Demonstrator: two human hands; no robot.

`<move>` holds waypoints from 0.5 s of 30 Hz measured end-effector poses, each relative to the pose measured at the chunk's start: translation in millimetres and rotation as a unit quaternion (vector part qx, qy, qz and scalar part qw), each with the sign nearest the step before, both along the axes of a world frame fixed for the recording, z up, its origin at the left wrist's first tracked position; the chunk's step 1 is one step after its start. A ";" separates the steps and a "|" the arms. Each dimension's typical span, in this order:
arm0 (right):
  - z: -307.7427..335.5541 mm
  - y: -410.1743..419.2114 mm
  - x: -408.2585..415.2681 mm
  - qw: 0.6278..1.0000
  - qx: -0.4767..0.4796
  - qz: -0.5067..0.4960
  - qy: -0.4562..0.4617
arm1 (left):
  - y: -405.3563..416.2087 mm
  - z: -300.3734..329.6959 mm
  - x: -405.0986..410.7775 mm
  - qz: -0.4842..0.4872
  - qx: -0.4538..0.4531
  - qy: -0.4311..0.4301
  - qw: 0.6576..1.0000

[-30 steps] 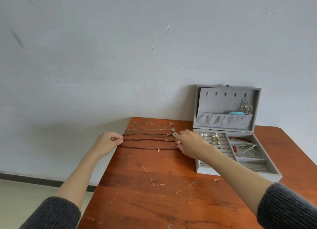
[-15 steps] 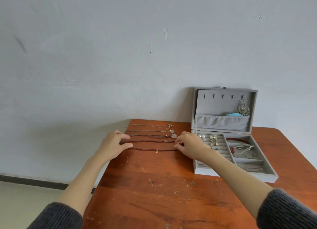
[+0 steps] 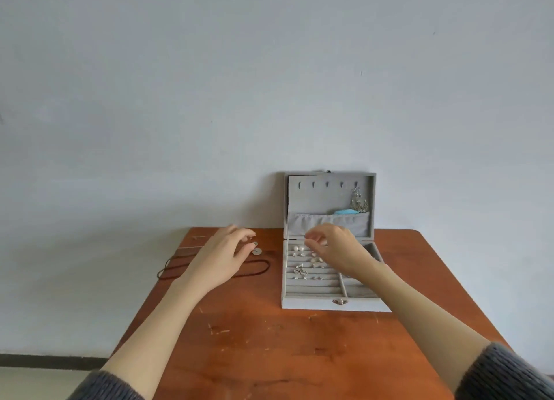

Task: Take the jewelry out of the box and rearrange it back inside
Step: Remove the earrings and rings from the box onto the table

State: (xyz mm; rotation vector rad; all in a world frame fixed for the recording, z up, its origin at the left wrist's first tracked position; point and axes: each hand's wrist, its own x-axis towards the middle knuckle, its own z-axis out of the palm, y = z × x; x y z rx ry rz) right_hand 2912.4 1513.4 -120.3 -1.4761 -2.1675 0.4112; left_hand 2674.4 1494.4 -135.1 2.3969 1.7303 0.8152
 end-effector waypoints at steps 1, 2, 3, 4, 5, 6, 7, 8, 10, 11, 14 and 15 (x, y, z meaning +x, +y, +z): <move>2.6 -0.2 11.0 1.000 0.002 -0.009 0.004 | 1.8 1.7 12.0 -0.007 0.001 0.002 1.000; 5.3 -0.4 21.5 1.000 0.004 -0.017 0.006 | 4.6 3.2 23.9 -0.014 0.003 0.003 1.000; 7.0 -0.3 30.7 1.000 0.004 -0.026 0.008 | 7.4 3.9 34.3 -0.020 0.005 0.003 1.000; 8.4 0.5 40.9 0.999 0.006 -0.036 0.008 | 11.8 4.3 46.2 -0.028 0.008 0.002 1.000; 9.1 2.3 50.0 0.999 0.006 -0.046 0.009 | 16.0 4.9 57.5 -0.033 0.010 0.002 0.999; 9.2 4.5 58.0 0.998 0.004 -0.058 0.010 | 20.3 5.4 68.3 -0.038 0.013 0.001 0.999; 8.8 8.3 66.2 0.997 0.003 -0.071 0.013 | 25.6 6.4 80.3 -0.042 0.015 0.001 0.999; 8.1 12.7 73.3 0.996 0.004 -0.084 0.015 | 31.1 7.4 91.4 -0.047 0.016 -0.001 0.999; 6.2 24.1 83.8 0.993 0.007 -0.112 0.022 | 44.5 9.2 111.8 -0.056 0.017 0.000 0.998; 5.4 30.5 87.3 0.992 0.009 -0.127 0.027 | 51.8 10.5 121.1 -0.058 0.015 0.001 0.998; 4.3 52.1 92.4 0.985 0.016 -0.160 0.054 | 74.7 14.1 145.0 -0.059 0.007 -0.021 0.998; 4.6 59.9 92.5 0.983 0.020 -0.172 0.065 | 82.5 15.3 152.4 -0.059 0.006 -0.032 0.998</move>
